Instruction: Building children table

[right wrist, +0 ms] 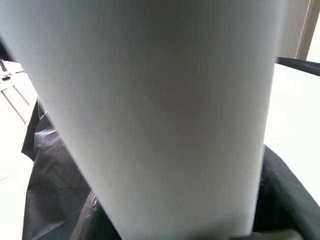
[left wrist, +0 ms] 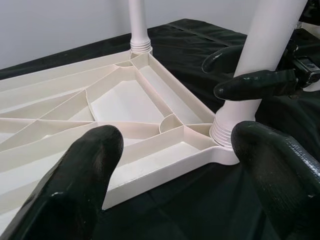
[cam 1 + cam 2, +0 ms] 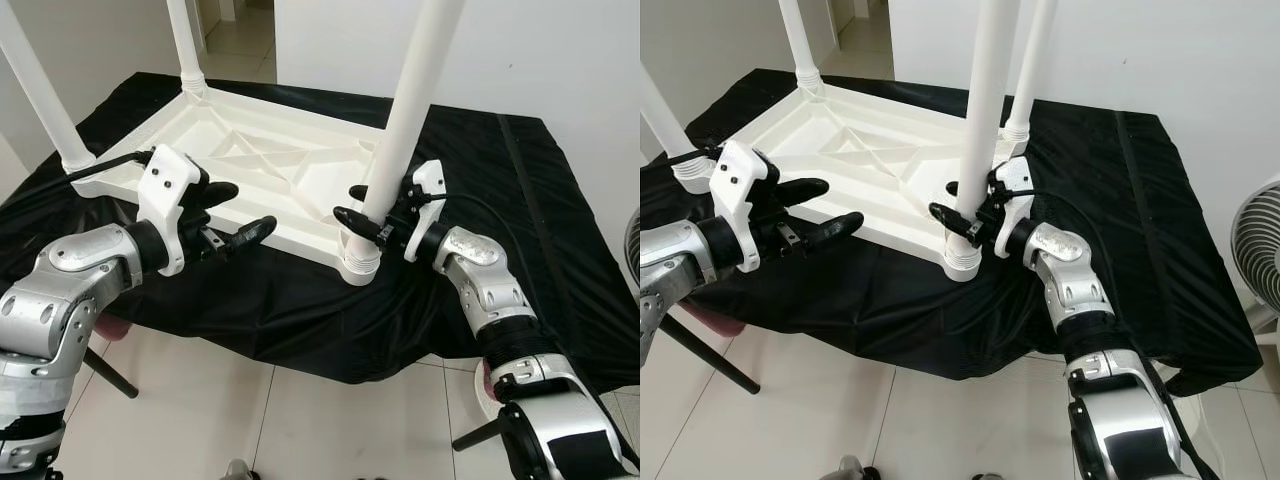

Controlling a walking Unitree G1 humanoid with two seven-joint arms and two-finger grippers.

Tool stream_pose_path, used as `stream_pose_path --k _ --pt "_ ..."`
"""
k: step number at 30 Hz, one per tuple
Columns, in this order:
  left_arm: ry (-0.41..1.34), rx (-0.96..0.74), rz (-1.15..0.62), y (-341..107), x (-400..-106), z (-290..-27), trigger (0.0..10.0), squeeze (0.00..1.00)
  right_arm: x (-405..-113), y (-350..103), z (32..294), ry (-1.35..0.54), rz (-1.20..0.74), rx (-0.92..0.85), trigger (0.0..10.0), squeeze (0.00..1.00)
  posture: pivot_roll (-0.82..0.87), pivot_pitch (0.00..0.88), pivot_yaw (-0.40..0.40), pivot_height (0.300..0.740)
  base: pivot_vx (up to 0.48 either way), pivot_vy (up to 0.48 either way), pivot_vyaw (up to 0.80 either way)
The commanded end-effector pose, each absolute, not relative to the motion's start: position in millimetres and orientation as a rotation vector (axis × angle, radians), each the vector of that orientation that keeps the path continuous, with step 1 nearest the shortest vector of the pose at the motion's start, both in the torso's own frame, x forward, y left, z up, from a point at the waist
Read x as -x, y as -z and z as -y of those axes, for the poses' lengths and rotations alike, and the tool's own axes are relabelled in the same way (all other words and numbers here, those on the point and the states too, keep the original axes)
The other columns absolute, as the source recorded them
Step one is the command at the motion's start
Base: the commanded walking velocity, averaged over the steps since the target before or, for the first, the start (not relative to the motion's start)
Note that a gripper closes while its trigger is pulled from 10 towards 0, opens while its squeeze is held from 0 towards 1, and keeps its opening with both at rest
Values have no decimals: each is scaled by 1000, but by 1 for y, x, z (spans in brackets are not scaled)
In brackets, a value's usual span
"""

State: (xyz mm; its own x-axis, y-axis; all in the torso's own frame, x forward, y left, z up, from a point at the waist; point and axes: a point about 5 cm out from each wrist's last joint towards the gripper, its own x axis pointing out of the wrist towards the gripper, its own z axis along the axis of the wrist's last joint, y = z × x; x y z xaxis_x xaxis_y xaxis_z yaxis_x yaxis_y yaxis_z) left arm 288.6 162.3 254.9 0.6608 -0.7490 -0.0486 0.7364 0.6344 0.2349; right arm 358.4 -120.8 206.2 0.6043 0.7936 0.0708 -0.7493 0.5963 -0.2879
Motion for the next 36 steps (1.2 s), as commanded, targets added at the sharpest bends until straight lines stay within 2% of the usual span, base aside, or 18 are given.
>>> stream_pose_path --k 1,17,23,30,36 --pt "848 -254 65 -258 -288 -160 10000 0 -356 -159 132 -817 -23 210 10000 0 22 134 22 740 0 0 0" --pt "849 -253 63 -257 -289 -159 10000 0 -361 -145 138 -539 -83 216 10000 0 16 132 26 740 0 0 0" --pt "844 -253 64 -257 -289 -159 10000 0 -362 -138 144 -367 -129 222 10000 0 16 136 20 740 0 0 0" --pt "851 -250 63 -256 -290 -157 10000 0 -359 -131 141 -175 -168 126 10000 0 12 141 23 740 0 0 0" --pt "853 -249 62 -256 -290 -156 10000 0 -357 -128 139 -100 -172 82 10000 0 12 141 23 740 0 0 0"
